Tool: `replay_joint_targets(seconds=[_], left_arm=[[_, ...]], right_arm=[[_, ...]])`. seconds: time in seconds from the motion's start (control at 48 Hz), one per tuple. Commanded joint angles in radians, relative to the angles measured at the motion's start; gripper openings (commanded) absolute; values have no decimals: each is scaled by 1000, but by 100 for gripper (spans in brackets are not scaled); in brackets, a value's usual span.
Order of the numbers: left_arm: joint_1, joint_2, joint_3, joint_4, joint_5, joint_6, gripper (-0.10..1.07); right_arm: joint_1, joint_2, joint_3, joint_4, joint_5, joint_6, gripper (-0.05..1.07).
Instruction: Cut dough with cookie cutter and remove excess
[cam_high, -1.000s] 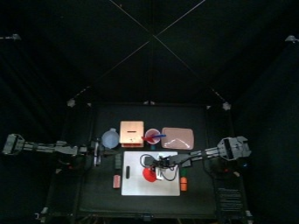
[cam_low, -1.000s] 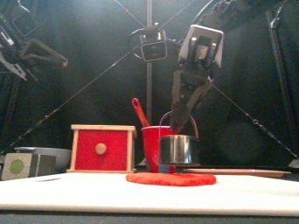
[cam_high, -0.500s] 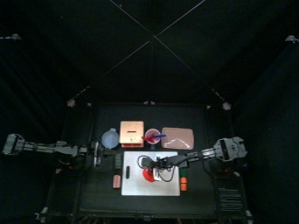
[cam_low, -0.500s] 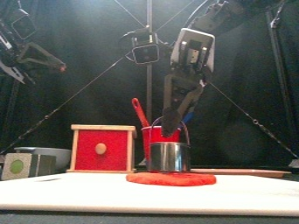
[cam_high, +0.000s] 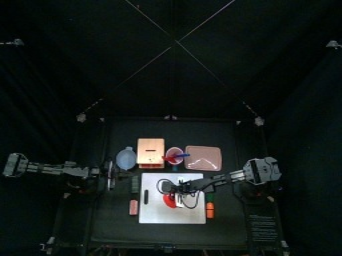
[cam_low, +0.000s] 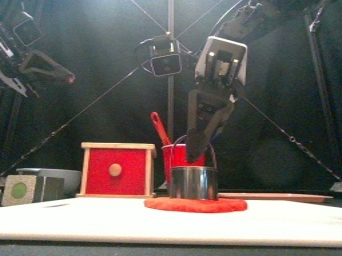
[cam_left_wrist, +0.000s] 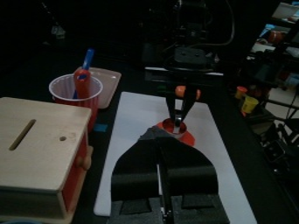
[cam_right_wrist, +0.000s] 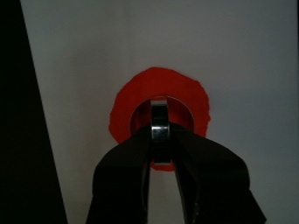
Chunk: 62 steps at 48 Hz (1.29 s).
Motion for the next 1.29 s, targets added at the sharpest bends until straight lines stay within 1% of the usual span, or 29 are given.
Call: replay_joint_targets(seconds=[0.0,0.104,0.208,0.354,0.5,0.583,0.667,0.729,0.812,0.875,0.896,0.979,1.083,1.125,1.271], left_arm=[[3,5,-15,3,-5,2,0],[3,5,-18,5,-5,2,5],[2,12,-25,6,-6,2,15],[-8,61,-60,20,-12,2,32],[-25,163,-101,64,-57,5,47],[-35,244,-130,91,-121,5,57],[-44,319,-153,107,-192,5,65],[-52,373,-169,114,-242,5,71],[-66,453,-187,112,-304,6,79],[-78,520,-207,110,-337,12,83],[-86,557,-219,110,-356,15,85],[-103,666,-262,92,-394,26,87],[-140,805,-327,35,-431,40,87],[-161,870,-357,-8,-448,49,87],[-213,1014,-436,-132,-502,107,87]], right_arm=[[5,-43,-21,-2,-14,-2,78],[9,-67,-12,-23,-12,0,84],[11,-115,15,-46,-35,0,85],[9,-222,117,-60,-129,2,85],[8,-337,249,-64,-288,-6,85],[6,-394,341,-103,-426,-6,85],[6,-422,416,-152,-555,-6,85],[8,-425,462,-181,-643,-6,85],[8,-419,503,-193,-729,-3,85],[6,-413,525,-183,-765,-3,85],[6,-408,531,-178,-772,-5,85],[6,-383,549,-156,-804,-6,85],[6,-351,557,-143,-839,-8,85],[9,-330,560,-135,-865,-6,85],[11,-267,560,-98,-951,-14,85]])
